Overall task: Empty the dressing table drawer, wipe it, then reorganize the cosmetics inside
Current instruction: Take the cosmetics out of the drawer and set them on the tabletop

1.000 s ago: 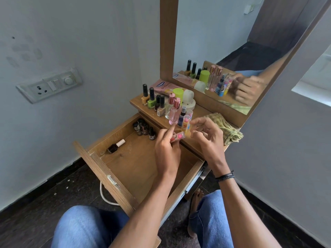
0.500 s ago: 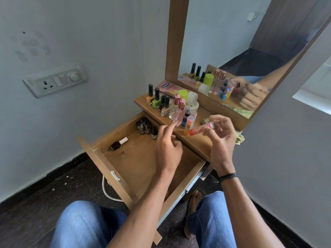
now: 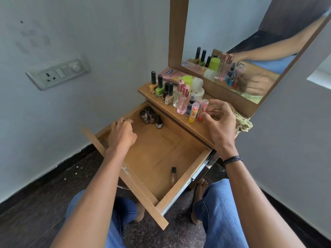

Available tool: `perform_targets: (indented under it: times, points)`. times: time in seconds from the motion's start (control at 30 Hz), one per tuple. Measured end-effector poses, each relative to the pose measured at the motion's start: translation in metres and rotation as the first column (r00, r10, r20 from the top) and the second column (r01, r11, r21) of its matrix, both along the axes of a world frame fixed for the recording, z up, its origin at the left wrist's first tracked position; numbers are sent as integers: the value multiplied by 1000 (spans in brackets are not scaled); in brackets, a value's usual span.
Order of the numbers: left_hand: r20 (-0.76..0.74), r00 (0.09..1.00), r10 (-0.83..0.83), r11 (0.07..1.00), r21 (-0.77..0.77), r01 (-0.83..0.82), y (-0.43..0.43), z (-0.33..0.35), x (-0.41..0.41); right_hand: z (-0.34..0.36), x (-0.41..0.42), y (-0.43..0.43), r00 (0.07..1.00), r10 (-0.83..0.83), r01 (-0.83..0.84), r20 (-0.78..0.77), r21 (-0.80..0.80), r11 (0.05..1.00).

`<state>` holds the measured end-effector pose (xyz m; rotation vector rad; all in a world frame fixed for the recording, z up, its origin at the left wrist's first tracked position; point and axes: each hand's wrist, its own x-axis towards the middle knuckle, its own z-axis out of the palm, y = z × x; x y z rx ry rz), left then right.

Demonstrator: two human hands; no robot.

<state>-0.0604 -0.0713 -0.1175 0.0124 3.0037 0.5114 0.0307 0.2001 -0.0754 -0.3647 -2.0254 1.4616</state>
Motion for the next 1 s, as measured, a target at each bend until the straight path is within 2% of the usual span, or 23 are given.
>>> perform_targets:
  times: [0.23,0.53,0.87,1.0]
  points:
    - [29,998,-56,976,-209,60,2,-1,3,-6,-7,2,994,-29,13,104,153,988]
    - [97,987,-125,895,-419,155,10,1,3,-4,-5,-2,994,-5,-8,111,120,993]
    - [97,986,-137,892,-420,165,6,-11,2,0,3,-5,998,-26,23,56,45,999]
    - [3,988,-156,946,-287,151,6,-6,7,-1,3,-4,999,-11,11,35,21,1000]
